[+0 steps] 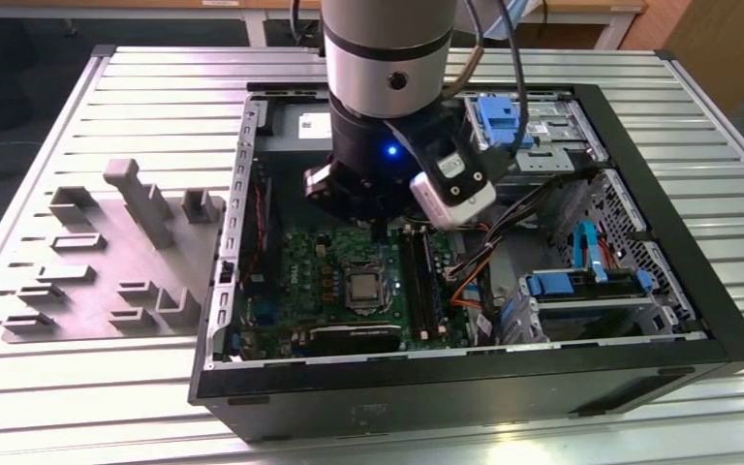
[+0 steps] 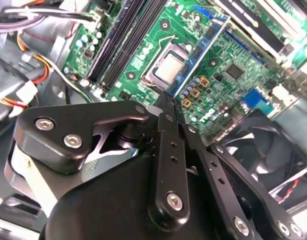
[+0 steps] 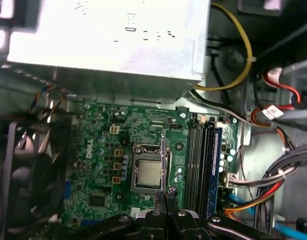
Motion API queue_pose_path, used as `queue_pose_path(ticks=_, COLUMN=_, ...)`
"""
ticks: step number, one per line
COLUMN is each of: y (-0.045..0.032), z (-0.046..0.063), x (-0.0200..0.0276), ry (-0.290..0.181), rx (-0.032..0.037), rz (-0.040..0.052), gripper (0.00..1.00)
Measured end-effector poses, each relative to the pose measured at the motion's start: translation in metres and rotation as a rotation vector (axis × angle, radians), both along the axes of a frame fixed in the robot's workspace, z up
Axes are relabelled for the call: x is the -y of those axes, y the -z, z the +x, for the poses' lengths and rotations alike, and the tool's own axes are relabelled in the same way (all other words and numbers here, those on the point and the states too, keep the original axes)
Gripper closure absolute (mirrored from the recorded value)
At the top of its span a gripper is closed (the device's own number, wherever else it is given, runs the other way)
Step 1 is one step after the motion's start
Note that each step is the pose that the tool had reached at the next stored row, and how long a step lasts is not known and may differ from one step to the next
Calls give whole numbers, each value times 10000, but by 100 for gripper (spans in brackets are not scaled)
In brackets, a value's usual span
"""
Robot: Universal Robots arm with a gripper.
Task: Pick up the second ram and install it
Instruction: 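Insert the second ram into the second slot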
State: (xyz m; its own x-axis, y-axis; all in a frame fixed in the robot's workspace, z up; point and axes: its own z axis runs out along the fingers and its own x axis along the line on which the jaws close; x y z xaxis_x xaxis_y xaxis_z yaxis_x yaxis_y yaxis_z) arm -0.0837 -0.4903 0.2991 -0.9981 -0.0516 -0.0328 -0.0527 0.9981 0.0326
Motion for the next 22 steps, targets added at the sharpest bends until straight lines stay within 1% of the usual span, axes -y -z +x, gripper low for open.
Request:
queue_pose_path(ticks=5, y=9, z=0, x=0, ry=916, rx=0, rz=1, gripper=88)
queue_pose_path(ticks=6, y=8, z=0, x=0, ry=1031, rx=0, rz=0, gripper=88)
queue_pose_path(ticks=11, y=9, z=0, x=0, ry=1040, rx=0, rz=0, gripper=88)
queue_pose_path(ticks=17, y=19, z=15, x=0, ry=728, rx=1, rz=0, gripper=88)
queue_pose_path(ticks=22, y=34, z=32, x=0, ry=725, rx=-1, rz=-1, gripper=88)
